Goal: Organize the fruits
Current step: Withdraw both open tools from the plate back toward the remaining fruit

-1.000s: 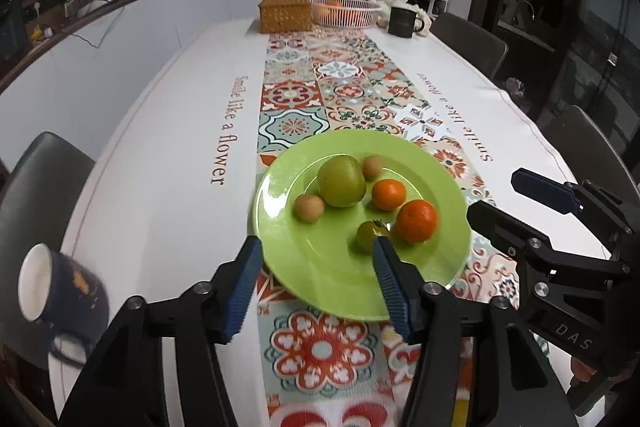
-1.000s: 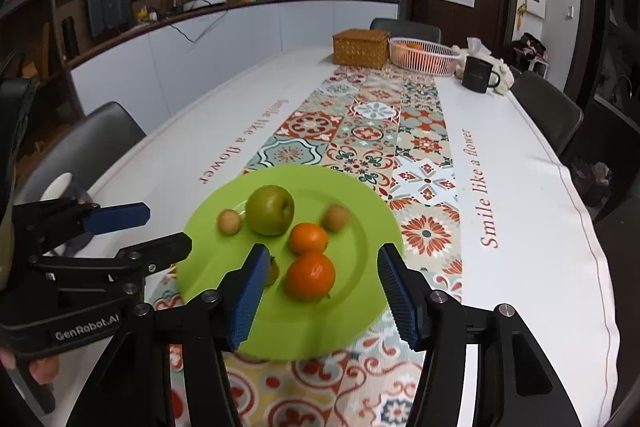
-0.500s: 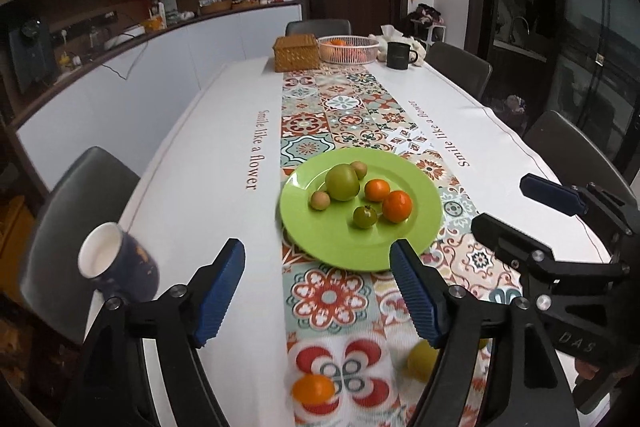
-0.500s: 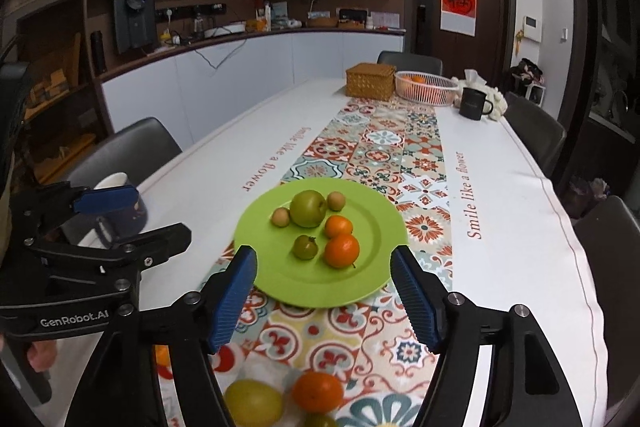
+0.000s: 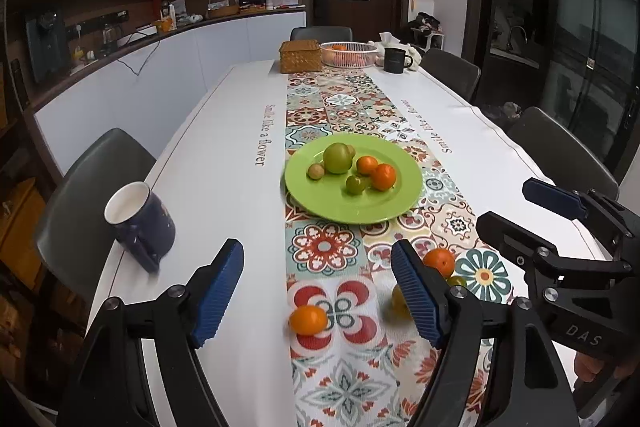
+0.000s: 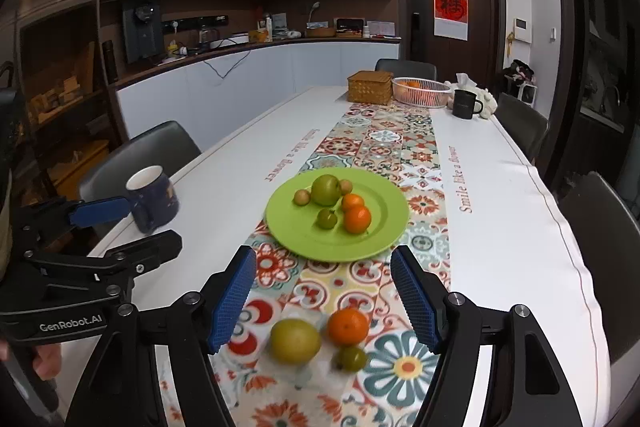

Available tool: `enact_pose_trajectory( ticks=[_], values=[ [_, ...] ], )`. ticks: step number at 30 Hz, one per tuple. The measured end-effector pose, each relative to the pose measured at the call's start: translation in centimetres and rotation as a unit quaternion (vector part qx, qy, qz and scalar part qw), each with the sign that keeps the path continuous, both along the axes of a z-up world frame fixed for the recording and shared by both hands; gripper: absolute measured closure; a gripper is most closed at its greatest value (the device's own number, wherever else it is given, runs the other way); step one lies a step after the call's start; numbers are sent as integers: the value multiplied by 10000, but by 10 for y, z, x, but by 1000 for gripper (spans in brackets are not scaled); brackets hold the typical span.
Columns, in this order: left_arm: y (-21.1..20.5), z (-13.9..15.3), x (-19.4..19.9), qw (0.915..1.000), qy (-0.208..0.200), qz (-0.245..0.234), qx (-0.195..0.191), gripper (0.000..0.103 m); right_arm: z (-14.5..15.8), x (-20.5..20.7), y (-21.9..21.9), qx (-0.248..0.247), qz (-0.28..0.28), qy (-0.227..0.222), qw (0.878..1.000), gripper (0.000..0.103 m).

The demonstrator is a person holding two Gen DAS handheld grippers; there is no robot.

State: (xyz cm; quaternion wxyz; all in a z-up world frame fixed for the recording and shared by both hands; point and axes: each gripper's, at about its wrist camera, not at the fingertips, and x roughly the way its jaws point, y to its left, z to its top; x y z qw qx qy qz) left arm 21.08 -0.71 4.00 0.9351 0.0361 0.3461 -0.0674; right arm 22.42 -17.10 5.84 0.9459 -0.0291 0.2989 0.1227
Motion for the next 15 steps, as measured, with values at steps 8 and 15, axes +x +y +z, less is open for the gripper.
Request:
enact_pose_trajectory(
  ticks=[8,15],
  values=[
    [4,-11,-10,9999,115,93,5,27,-6,-9,3,-26,24,42,10000,33],
    [10,-29,-21,9995,176,257,49,27,-18,-19,6,-151,59,51,9999,33]
  ],
)
